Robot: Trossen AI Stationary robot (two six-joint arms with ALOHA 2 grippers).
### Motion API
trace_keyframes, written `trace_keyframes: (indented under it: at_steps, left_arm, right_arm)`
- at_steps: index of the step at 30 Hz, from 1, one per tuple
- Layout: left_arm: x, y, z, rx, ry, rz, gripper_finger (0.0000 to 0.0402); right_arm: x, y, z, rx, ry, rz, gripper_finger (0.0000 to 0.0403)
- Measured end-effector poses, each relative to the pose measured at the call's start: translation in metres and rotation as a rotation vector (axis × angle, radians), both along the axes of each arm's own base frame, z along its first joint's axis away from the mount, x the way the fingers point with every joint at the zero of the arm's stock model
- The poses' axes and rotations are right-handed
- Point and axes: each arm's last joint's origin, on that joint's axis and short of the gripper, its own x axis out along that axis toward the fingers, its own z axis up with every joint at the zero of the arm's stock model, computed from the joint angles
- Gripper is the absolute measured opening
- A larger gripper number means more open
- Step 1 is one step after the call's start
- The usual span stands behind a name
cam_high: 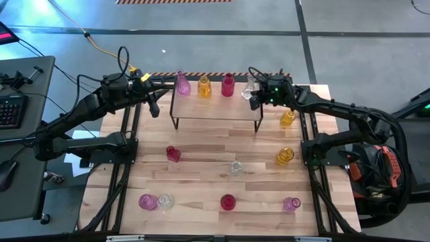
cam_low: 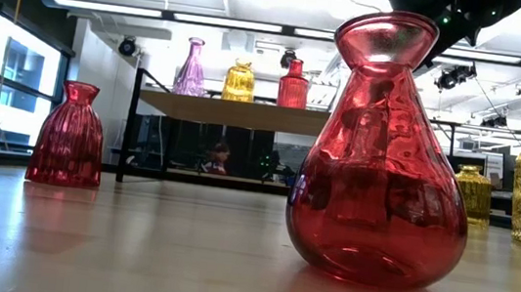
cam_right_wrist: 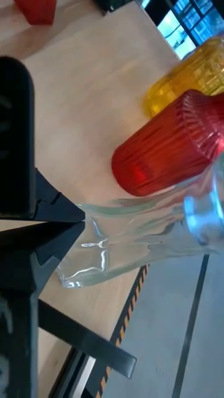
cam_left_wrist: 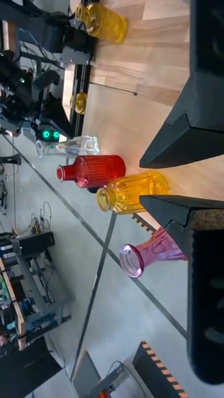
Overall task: Sort vases onto shelf
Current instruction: Adjust the vases on the shelf, then put the right transparent vase on the shelf and align it with the other transparent vase
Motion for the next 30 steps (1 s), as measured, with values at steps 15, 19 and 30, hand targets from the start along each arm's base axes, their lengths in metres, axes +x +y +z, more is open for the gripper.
trace_keyframes:
  at_steps: [15, 19, 30]
  left_arm:
    - [0.0, 0.0, 0.0, 0.0, 0.0, 0.0, 0.0071]
    - [0.0, 0.0, 0.0, -0.001, 0.0, 0.0, 0.0071]
    - [0.0, 0.0, 0.0, -0.001, 0.0, 0.0, 0.0071]
  right_arm:
    - [0.0, -0.001, 0.001, -0.024, 0.002, -0.022, 0.0]
    - [0.0, -0.001, 0.001, -0.017, -0.002, -0.009, 0.0]
    - [0.008, 0.011, 0.001, 0.021, -0.034, 0.04, 0.0]
